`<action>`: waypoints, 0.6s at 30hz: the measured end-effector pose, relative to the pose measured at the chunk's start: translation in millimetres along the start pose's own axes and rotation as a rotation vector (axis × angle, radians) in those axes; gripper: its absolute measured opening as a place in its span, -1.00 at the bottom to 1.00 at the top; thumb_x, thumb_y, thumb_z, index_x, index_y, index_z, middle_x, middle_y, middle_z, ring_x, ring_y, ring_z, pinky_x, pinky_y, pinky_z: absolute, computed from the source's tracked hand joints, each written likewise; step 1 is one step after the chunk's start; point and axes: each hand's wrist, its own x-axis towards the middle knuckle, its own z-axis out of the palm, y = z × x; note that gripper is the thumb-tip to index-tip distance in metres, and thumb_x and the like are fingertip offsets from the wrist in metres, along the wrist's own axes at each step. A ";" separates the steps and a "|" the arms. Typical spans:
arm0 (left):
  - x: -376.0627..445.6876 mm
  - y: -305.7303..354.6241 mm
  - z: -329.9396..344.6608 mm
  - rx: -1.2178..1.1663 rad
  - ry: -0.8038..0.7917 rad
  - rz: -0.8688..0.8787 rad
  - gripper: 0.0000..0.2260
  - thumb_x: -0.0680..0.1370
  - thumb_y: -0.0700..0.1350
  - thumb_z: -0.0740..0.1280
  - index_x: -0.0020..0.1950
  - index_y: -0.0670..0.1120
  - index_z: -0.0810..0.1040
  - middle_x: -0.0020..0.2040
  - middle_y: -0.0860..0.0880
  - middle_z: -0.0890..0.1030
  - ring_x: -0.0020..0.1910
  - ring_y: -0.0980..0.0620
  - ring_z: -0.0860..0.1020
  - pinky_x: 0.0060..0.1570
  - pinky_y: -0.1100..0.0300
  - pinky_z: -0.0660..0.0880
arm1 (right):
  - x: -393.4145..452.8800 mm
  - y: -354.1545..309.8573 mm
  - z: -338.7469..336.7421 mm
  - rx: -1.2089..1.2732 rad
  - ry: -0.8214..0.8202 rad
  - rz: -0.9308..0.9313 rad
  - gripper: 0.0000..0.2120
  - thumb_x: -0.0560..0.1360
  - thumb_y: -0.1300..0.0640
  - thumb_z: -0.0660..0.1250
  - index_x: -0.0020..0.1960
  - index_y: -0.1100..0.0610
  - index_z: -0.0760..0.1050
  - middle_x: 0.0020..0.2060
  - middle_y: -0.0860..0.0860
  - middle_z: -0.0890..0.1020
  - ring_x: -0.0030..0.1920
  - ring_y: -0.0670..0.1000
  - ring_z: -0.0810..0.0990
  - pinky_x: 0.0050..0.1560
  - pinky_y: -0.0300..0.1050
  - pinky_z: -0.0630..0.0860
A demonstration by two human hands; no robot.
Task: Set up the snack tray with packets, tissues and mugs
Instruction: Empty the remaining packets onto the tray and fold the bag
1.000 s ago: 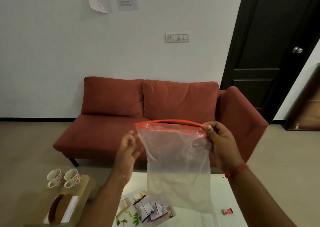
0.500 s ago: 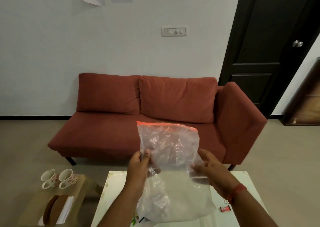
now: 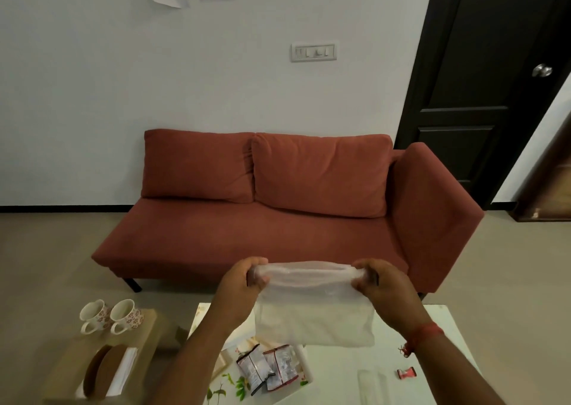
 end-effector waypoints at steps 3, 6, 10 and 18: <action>2.3 0.7 -4.8 0.194 0.133 0.122 -0.75 0.53 -0.22 0.40 -0.17 0.13 0.49 -0.08 0.00 0.50 -0.12 0.01 0.51 -0.16 0.17 0.42 | 4.0 -4.5 -0.9 -0.119 0.038 -0.078 -0.85 0.49 0.19 0.44 -0.24 0.04 0.58 -0.19 -0.04 0.48 -0.20 -0.02 0.52 -0.17 -0.16 0.50; 2.4 1.2 -9.3 0.235 0.304 0.140 -0.87 0.52 -0.19 0.42 -0.19 -0.02 0.54 -0.04 0.01 0.39 -0.05 0.00 0.42 -0.05 0.19 0.38 | 6.7 -7.5 -3.3 -0.011 0.035 -0.084 -0.85 0.51 0.17 0.41 -0.23 0.06 0.53 -0.08 -0.02 0.49 -0.12 0.01 0.56 -0.11 -0.19 0.51; 2.9 13.2 -12.5 -0.043 0.253 0.024 -0.84 0.61 -0.07 0.30 -0.16 -0.05 0.46 -0.19 -0.02 0.50 -0.26 0.05 0.42 -0.25 0.15 0.37 | 6.2 -10.8 -3.3 0.412 -0.028 0.044 -0.85 0.58 0.04 0.34 -0.09 0.07 0.43 -0.19 0.07 0.57 -0.22 0.13 0.56 -0.15 0.24 0.60; 2.7 35.0 -21.6 0.049 0.295 0.109 -0.88 0.64 -0.06 0.22 -0.09 0.00 0.46 -0.25 0.05 0.53 -0.29 0.13 0.47 -0.30 0.21 0.40 | 4.7 -21.0 7.1 0.356 0.085 0.035 -0.89 0.55 0.12 0.39 -0.09 0.02 0.45 -0.19 0.02 0.60 -0.18 0.03 0.55 -0.21 -0.01 0.54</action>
